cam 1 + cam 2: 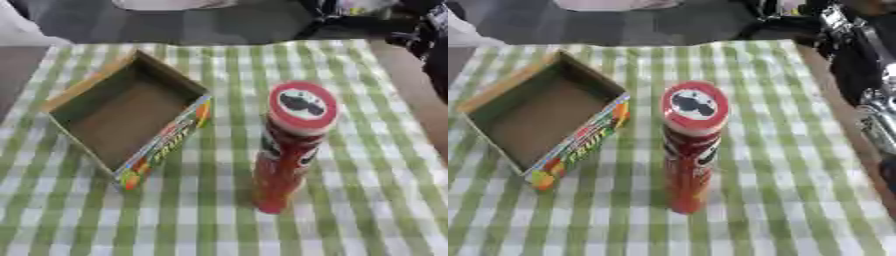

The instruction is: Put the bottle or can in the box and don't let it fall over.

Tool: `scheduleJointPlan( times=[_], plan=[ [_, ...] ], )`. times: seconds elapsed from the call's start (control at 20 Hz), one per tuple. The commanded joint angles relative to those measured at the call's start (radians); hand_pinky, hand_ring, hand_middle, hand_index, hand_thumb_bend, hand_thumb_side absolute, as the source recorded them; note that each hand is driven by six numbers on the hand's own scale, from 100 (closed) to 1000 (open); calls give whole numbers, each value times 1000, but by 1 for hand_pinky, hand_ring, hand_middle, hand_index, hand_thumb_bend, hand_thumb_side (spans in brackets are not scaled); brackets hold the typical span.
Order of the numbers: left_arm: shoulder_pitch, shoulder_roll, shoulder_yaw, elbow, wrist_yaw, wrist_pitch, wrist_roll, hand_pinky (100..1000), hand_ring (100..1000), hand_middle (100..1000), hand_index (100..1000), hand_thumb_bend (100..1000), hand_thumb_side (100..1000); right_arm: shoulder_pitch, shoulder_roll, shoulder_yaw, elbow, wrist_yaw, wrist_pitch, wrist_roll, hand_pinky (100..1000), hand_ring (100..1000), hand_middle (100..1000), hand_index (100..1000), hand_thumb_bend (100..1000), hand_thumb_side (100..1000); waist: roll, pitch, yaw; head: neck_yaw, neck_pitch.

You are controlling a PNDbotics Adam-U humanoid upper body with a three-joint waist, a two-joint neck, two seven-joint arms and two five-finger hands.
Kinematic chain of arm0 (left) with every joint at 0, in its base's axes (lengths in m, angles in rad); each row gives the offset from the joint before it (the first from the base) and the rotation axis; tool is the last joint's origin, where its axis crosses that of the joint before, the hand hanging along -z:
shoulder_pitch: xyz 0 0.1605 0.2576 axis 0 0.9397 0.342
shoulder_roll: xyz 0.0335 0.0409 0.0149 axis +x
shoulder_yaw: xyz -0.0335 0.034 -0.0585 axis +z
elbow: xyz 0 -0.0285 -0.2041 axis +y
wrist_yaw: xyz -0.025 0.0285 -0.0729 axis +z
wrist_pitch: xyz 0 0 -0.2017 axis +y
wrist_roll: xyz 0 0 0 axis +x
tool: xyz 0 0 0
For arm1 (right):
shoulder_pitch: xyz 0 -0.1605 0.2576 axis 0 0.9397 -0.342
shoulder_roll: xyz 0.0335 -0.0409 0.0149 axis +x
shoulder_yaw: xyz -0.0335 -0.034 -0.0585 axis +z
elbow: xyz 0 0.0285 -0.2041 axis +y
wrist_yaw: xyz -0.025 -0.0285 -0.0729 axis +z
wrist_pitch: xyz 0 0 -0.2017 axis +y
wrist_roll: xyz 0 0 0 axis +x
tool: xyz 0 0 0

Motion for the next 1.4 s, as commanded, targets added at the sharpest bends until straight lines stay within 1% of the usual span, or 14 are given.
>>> scheduleJointPlan(
  times=[0.05, 0.35, 0.4, 0.45, 0.65, 0.8, 0.95, 1.0, 1.1, 1.25, 1.35, 1.4],
  plan=[
    [-8, 32, 9, -12, 2, -2, 3, 801, 901, 879, 919, 669, 807, -2, -36, -12, -26, 1, -7, 0, 838, 847, 831, 863, 261, 701, 0, -21, 2, 4, 4],
    [-7, 31, 10, -13, 4, -3, 5, 800, 902, 878, 919, 667, 807, 2, -35, -13, -26, 3, -6, -1, 838, 847, 831, 863, 262, 701, -2, -20, 5, 8, 6],
    [-6, 31, 10, -13, 4, -3, 5, 800, 902, 878, 918, 667, 807, 3, -35, -13, -25, 3, -6, -1, 837, 847, 831, 863, 265, 689, -3, -20, 5, 9, 6],
    [-5, 30, 10, -13, 4, -3, 5, 800, 902, 878, 918, 667, 807, 5, -35, -12, -25, 5, -6, 0, 838, 848, 832, 864, 265, 701, -3, -20, 5, 11, 7],
    [-4, 30, 10, -13, 4, -2, 5, 799, 902, 878, 917, 666, 807, 21, -38, -7, -31, 9, -9, 12, 838, 850, 834, 870, 272, 697, -4, -18, 6, 14, 12],
    [-3, 31, 11, -13, 4, -2, 5, 798, 902, 878, 917, 665, 806, 46, -46, 4, -46, 11, -29, 42, 846, 864, 867, 913, 245, 696, -4, -17, 6, 14, 12],
    [0, 30, 11, -12, 5, -2, 6, 798, 902, 878, 917, 665, 807, 75, -52, 13, -55, 8, -51, 92, 850, 870, 869, 915, 242, 682, -5, -17, 6, 15, 13],
    [0, 30, 11, -12, 5, -2, 6, 797, 902, 878, 916, 665, 806, 86, -54, 17, -54, 3, -53, 109, 852, 872, 864, 906, 236, 630, -5, -17, 6, 16, 12],
    [2, 31, 12, -12, 5, -2, 6, 797, 902, 877, 916, 664, 807, 110, -63, 23, -57, -8, -60, 143, 855, 872, 860, 903, 230, 582, -5, -17, 5, 17, 10],
    [4, 34, 13, -12, 5, -3, 6, 796, 902, 877, 916, 663, 807, 150, -77, 23, -62, -17, -79, 180, 856, 871, 856, 902, 227, 554, -6, -18, 3, 19, 8],
    [6, 35, 13, -12, 5, -3, 6, 795, 902, 877, 916, 662, 807, 174, -84, 22, -68, -17, -93, 197, 860, 874, 858, 903, 229, 507, -6, -18, 1, 19, 5],
    [6, 35, 13, -12, 6, -3, 6, 795, 903, 877, 916, 662, 808, 184, -85, 22, -72, -15, -101, 206, 864, 881, 863, 905, 224, 497, -6, -17, 0, 19, 4]
  ],
)
